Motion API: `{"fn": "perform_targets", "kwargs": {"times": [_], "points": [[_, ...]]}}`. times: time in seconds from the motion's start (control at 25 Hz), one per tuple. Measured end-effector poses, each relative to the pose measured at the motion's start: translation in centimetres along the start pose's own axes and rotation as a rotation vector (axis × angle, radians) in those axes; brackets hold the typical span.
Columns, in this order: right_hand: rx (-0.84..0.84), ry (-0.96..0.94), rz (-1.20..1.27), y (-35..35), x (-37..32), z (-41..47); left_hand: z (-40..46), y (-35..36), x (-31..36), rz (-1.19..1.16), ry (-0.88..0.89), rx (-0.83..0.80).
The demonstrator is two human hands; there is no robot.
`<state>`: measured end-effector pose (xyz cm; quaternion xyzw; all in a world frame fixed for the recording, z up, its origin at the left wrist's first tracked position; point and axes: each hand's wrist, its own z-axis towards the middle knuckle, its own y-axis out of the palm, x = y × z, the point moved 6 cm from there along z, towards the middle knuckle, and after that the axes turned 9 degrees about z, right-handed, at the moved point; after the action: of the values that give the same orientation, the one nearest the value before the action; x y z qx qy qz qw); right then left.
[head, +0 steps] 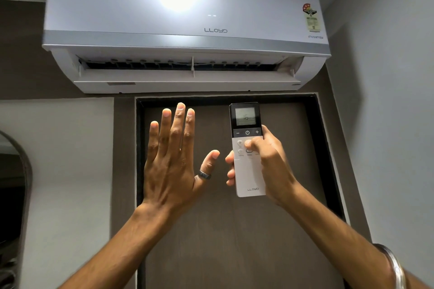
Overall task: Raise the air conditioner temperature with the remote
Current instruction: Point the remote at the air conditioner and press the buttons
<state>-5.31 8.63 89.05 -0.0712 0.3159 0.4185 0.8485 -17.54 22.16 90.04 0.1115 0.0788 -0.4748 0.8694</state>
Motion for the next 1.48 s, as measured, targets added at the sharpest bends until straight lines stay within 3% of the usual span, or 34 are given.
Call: {"fn": "perform_targets", "kwargs": {"times": [1.12, 1.32, 1.48], "points": [[0.065, 0.060, 0.017, -1.7, -0.4, -1.6, -0.8, -0.8, 0.9, -0.038, -0.017, -0.042], [0.007, 0.171, 0.079, -1.1, -0.2, -1.6, -1.0, -0.7, 0.6, -0.039, -0.023, -0.048], [0.057, 0.113, -0.002, -1.1, -0.5, -1.3, -0.7, -0.4, 0.2, -0.028, -0.027, -0.046]]}}
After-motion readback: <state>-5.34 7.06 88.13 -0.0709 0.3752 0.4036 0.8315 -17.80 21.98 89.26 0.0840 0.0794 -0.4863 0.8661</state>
